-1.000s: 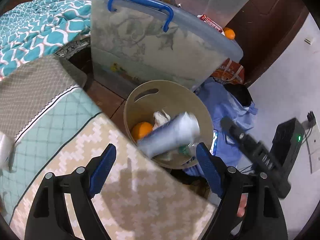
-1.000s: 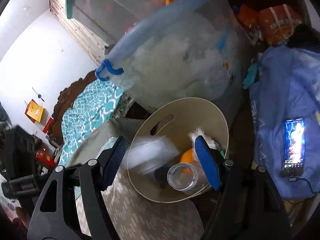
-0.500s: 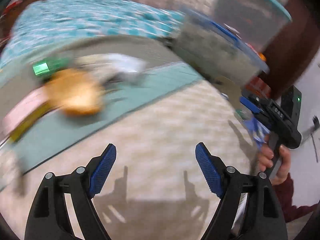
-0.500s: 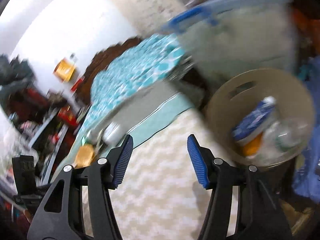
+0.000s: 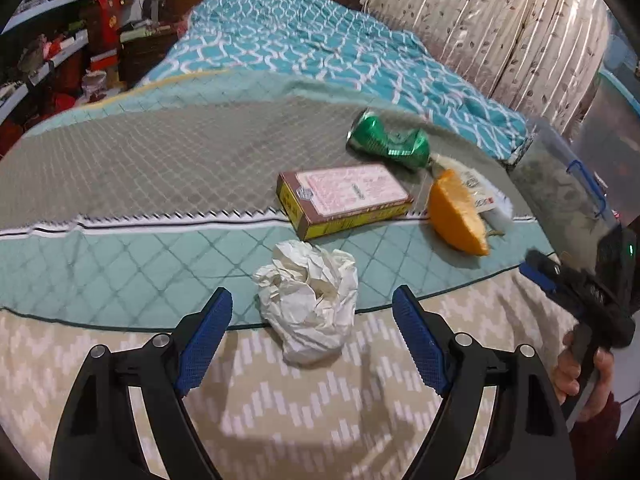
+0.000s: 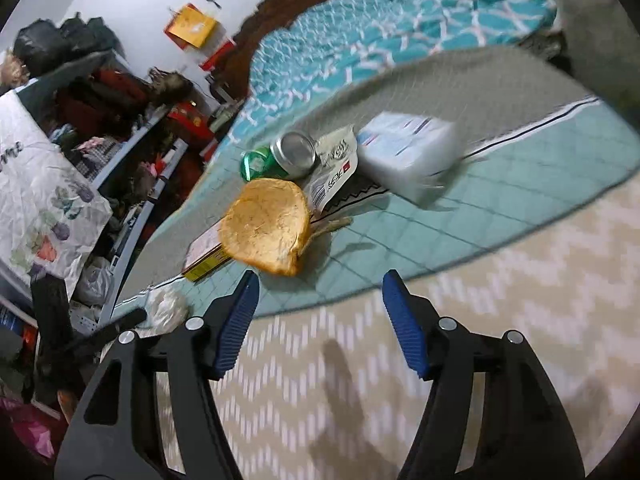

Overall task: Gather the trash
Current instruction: 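Grasp the crumpled tissue with the left tool while the right grasps an orange peel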

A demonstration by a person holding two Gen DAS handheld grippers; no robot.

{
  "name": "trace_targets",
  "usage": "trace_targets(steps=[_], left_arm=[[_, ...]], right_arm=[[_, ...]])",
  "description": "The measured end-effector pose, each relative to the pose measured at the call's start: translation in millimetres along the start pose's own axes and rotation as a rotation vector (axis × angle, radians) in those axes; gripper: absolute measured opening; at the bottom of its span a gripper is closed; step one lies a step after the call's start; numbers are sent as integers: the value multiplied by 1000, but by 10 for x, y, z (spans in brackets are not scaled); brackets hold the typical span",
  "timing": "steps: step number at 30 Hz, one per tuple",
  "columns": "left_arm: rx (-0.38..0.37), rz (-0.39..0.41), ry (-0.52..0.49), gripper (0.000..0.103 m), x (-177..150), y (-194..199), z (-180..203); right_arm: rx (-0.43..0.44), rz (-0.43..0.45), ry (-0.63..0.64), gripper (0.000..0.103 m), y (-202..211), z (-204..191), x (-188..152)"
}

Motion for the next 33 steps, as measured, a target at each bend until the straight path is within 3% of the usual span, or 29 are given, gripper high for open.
trace_targets(steps=[6,10,11,12,13,14,15,16,18,23,29,32,33], left_arm=[[-1,-28,-12,79,6,-263,-2],[21,-23,-21,78,-26,-308,23],[35,-23,-27,76,-35,-314,39],[51,-20,-30,66,-42,-316,50],[66,-15,-41,57,-44,-318,68],[81,-13,-60,48,-48,-320,91],[90,-16,-67,45,-48,-328,105],[94,-20,-73,44,-65,-322,123],[68,-35,-79,42,-69,-314,131],[-33,-69,-143,42,-328,-237,387],[-154,-123,-238,42,-711,-165,767],[-241,-171,-276,42,-808,-181,985],[-262,-185,-295,42,-843,-190,1078]], right_arm=[[1,-55,-5,68,-403,-219,207],[-57,-43,42,68,-582,-414,258],[-82,-40,62,68,-613,-469,252],[-102,-40,84,68,-636,-522,233],[-119,-46,110,65,-658,-573,206],[-143,-60,130,39,-680,-609,191],[-147,-82,154,27,-702,-642,152],[-136,-85,160,25,-681,-659,103],[-103,-92,163,17,-610,-670,15],[-37,-111,169,17,-327,-588,-380],[-71,-101,196,17,183,-337,-955],[-85,-96,160,21,454,-124,-1189],[-83,-91,145,26,535,-65,-1269]])
Point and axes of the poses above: each gripper's, at about its wrist camera, not at the fingertips, and y roughly against the way its jaws point, z to its right, x to its top, the point moved 1 cm from there along -y, roughly the way its jaws point, and after that the axes turned 12 degrees about -z, right-handed, at the moved point
